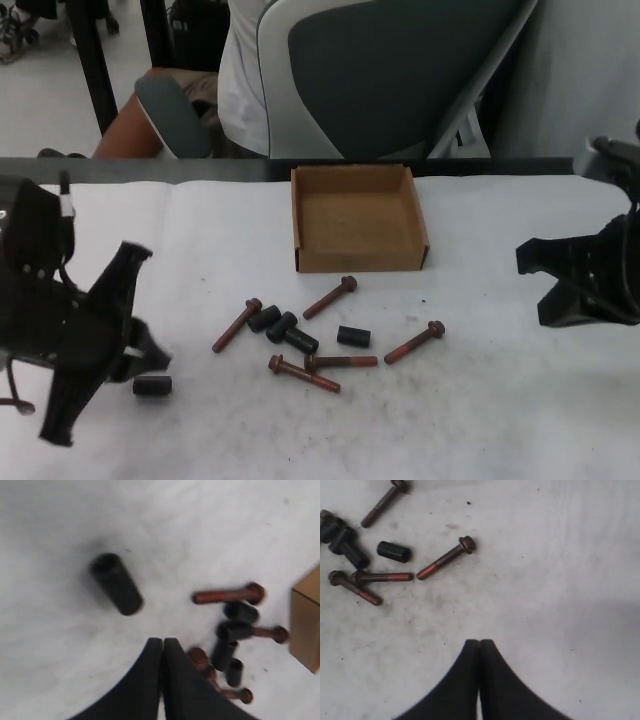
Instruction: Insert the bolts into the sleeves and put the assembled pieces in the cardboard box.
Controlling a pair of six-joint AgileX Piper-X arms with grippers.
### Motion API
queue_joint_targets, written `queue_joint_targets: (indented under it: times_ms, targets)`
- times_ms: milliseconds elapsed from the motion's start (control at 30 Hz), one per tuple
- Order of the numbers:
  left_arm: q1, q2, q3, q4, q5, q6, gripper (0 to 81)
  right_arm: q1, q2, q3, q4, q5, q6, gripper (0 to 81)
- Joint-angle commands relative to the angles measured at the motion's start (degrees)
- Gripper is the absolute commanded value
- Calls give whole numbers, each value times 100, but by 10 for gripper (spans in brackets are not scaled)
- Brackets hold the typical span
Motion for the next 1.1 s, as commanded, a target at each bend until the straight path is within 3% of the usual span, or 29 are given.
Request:
queue_joint_targets:
  times_ms: [0, 167, 400, 600, 733, 933, 1000, 1067]
  targets:
    - [-138, -56, -355, 939, -800, 237, 8, 4, 225, -138, 30, 64, 231, 36]
    - [-206, -39, -760, 1766, -1399, 277, 8, 4, 1056, -668, 544, 29, 288, 63]
    - [-336, 493, -1127, 1996, -1239, 82, 8, 80, 1860, -1594, 833, 26, 288, 63]
    - [-399, 669, -1289, 1820, -1196, -766, 3, 79, 2094, -2087, 783, 36, 343, 63]
    - [-399, 756, -1289, 1749, -1030, -677, 120, 79, 2102, -2098, 480, -5, 545, 64]
    - [-387, 1031, -1289, 1533, -560, -679, 424, 79, 2189, -2098, 442, -307, 583, 79]
    - [-387, 1095, -1289, 1490, -456, -709, 446, 79, 2205, -2098, 444, -403, 583, 147]
    - [-387, 1138, -1289, 1438, -502, -727, 446, 79, 2219, -2098, 444, -399, 707, 267]
